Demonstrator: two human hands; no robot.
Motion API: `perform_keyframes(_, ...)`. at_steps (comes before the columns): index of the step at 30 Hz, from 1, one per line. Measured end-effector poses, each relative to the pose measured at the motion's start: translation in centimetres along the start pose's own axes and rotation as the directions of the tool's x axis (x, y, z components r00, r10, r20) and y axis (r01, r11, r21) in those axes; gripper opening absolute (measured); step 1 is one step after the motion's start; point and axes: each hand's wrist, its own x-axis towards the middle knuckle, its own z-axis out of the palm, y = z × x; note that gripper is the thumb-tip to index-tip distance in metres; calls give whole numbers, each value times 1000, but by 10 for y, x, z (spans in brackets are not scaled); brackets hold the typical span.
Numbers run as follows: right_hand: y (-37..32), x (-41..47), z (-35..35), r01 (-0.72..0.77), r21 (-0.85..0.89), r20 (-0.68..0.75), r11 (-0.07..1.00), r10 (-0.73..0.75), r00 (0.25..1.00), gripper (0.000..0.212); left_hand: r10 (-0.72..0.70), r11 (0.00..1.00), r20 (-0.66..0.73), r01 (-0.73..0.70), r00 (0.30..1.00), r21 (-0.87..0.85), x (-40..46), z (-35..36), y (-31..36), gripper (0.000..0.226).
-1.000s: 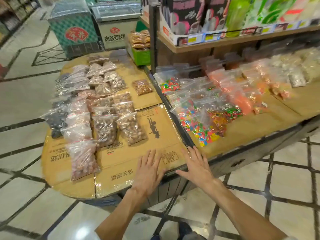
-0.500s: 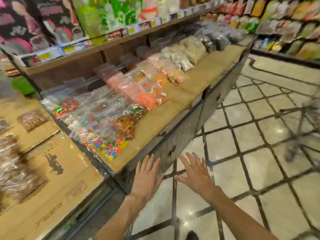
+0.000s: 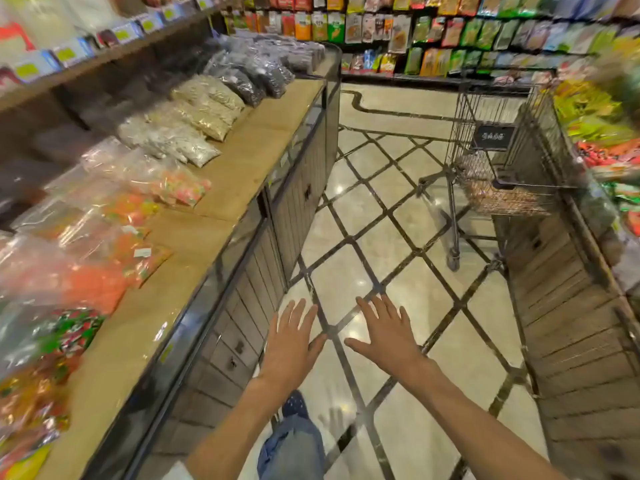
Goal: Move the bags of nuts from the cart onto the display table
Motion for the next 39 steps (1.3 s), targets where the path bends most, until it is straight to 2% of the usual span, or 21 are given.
perform_keyframes(2, 24, 33, -11, -44, -1, -18, 999, 44, 999, 109, 59, 998, 24, -59, 998, -12, 52, -2, 11, 81)
perform_keyframes(4, 48, 70, -26, -95, -11, -25, 995, 95, 995, 102, 118, 993, 20, -117, 993, -17, 108, -5, 18, 84)
perform_keyframes(6, 69, 110, -41, -148, -18, -26, 989, 148, 989, 95, 165, 986, 9, -165, 986, -14, 165, -9, 25, 76)
perform_keyframes(11, 117, 202, -93, -283, 36, -21, 958, 284, 959, 90, 292, 956, 27, -293, 956, 6, 307, -30, 49, 69)
perform_keyframes(14, 144, 250, -126, -360, 57, -51, 931, 363, 930, 90, 368, 930, 43, -368, 929, -9, 388, -48, 67, 74)
perform_keyframes(17, 175, 295, -154, -426, 98, -76, 899, 434, 898, 92, 434, 901, 87, -433, 897, -34, 460, -72, 93, 91)
perform_keyframes(19, 199, 327, -168, -454, 111, -105, 884, 465, 879, 91, 468, 884, 97, -466, 878, -48, 507, -85, 112, 100)
perform_keyframes(25, 291, 433, -200, -505, 175, -83, 845, 524, 848, 92, 554, 830, 86, -558, 828, 24, 657, -76, 167, 71)
perform_keyframes(29, 365, 505, -224, -531, 244, -74, 812, 561, 825, 93, 553, 822, 179, -568, 814, 44, 761, -75, 220, 88)
perform_keyframes(32, 417, 548, -249, -551, 256, -110, 794, 590, 800, 94, 558, 813, 194, -578, 807, 65, 831, -83, 265, 81)
perform_keyframes(39, 530, 621, -308, -597, 279, -120, 752, 644, 755, 94, 645, 744, 223, -667, 731, 34, 974, -84, 363, 90)
